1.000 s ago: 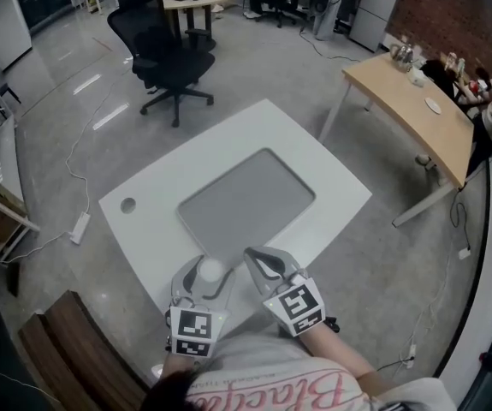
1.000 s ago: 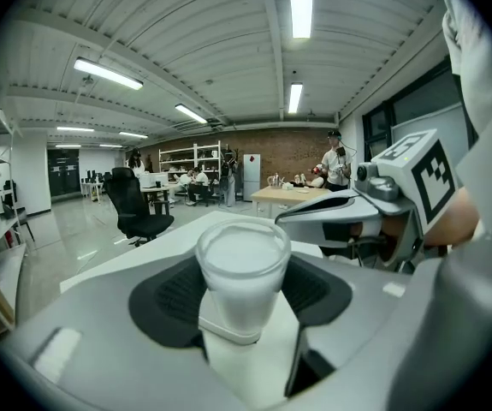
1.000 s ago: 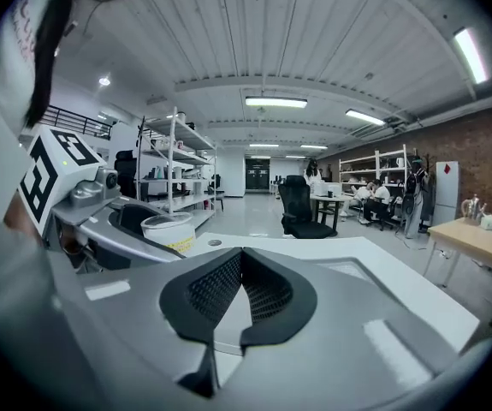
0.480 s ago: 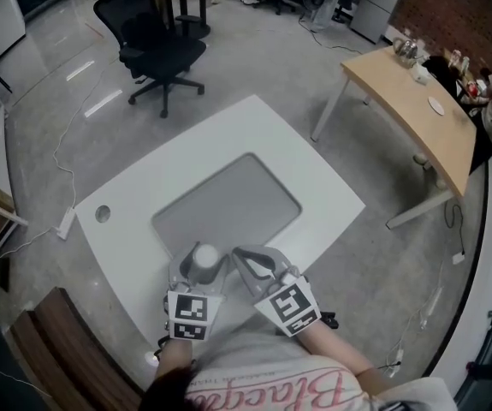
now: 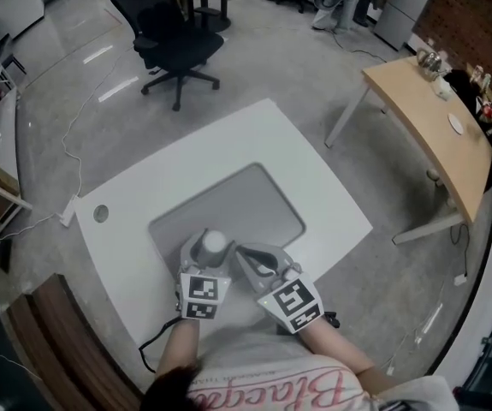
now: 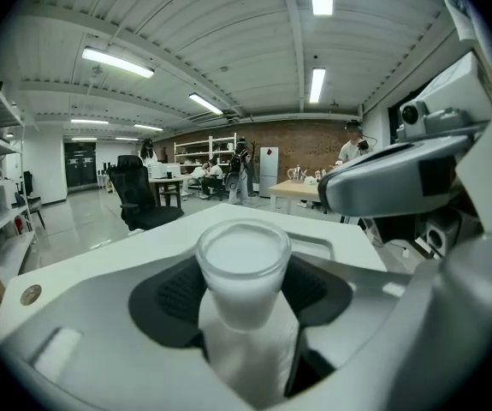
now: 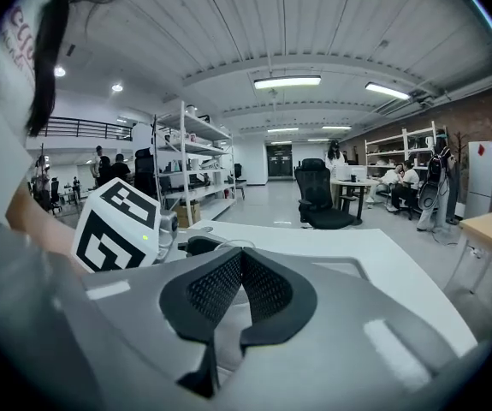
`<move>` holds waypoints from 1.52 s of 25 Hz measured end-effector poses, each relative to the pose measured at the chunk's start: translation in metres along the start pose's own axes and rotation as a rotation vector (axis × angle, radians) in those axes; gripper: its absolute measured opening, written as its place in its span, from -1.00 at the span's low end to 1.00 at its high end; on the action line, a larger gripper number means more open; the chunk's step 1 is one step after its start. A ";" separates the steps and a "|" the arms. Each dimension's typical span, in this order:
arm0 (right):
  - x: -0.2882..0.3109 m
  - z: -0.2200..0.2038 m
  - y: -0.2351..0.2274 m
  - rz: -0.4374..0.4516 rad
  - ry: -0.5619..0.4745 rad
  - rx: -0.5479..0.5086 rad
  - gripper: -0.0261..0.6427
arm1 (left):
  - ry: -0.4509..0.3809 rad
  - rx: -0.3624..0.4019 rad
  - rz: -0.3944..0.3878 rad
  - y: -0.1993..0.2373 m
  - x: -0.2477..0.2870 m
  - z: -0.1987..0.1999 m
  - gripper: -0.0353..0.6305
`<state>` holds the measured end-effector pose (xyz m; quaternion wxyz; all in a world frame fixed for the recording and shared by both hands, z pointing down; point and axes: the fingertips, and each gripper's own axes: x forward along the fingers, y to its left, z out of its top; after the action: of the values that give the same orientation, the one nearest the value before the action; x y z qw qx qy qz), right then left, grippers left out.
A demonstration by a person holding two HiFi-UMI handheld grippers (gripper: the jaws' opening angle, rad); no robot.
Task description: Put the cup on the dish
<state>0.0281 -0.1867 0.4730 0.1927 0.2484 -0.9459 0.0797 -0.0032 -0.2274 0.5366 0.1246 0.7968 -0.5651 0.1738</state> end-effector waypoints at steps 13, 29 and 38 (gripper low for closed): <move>-0.001 -0.012 -0.021 0.049 0.040 -0.033 -0.92 | 0.053 -0.035 0.063 0.006 0.044 -0.023 -0.11; -0.009 -0.014 -0.008 0.080 0.038 -0.063 -0.91 | 0.027 -0.017 0.084 0.007 0.050 -0.020 0.31; -0.016 -0.014 0.007 0.067 0.017 -0.054 -0.91 | -0.007 -0.036 0.086 0.001 0.023 -0.009 0.40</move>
<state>0.0419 -0.1701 0.4789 0.2045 0.2106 -0.9539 0.0625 0.0013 -0.2441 0.5546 0.1295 0.7701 -0.6022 0.1661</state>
